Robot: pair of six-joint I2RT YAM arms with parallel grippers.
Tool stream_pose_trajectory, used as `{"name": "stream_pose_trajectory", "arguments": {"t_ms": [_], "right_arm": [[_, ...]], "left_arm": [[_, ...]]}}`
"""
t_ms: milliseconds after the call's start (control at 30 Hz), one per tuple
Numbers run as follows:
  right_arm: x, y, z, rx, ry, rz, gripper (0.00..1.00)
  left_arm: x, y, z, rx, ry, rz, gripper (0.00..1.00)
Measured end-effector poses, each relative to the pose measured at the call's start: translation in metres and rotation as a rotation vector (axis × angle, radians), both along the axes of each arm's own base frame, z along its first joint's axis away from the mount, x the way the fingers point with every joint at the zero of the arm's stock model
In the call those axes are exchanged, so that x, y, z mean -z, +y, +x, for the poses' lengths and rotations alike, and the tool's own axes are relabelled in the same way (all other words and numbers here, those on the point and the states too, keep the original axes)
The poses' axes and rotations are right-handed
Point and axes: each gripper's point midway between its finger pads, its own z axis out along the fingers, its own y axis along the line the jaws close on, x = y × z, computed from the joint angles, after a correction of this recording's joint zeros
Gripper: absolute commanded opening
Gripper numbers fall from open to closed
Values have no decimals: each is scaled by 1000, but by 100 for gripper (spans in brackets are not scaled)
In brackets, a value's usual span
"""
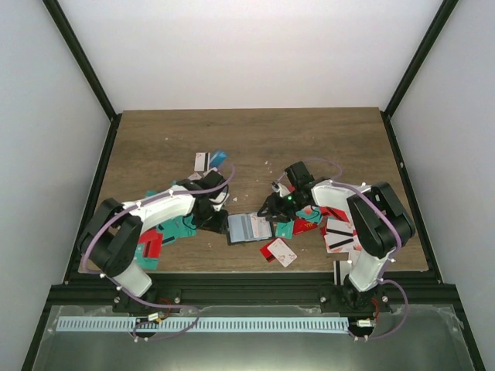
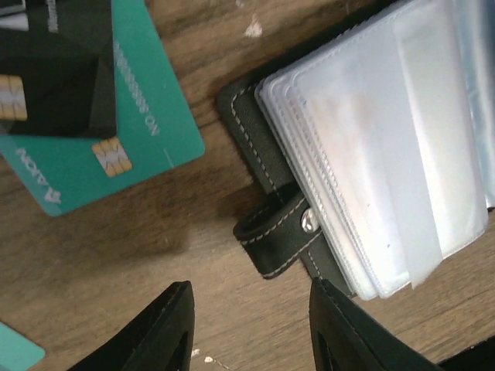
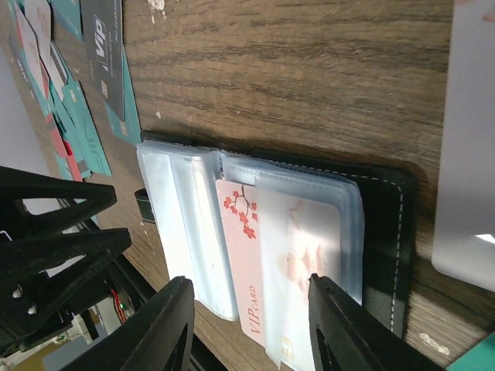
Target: Put the credit cards into the card holder
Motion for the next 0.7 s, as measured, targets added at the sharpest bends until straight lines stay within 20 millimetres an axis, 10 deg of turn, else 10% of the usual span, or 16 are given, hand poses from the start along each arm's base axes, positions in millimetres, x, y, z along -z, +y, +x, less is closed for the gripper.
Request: {"name": "stream_pose_trajectory", "arguments": {"t_ms": [700], "right_arm": [[-1,-7,-2,0,2,-12,44]], "left_arm": [[8,-16,10,202,21,7,40]]}}
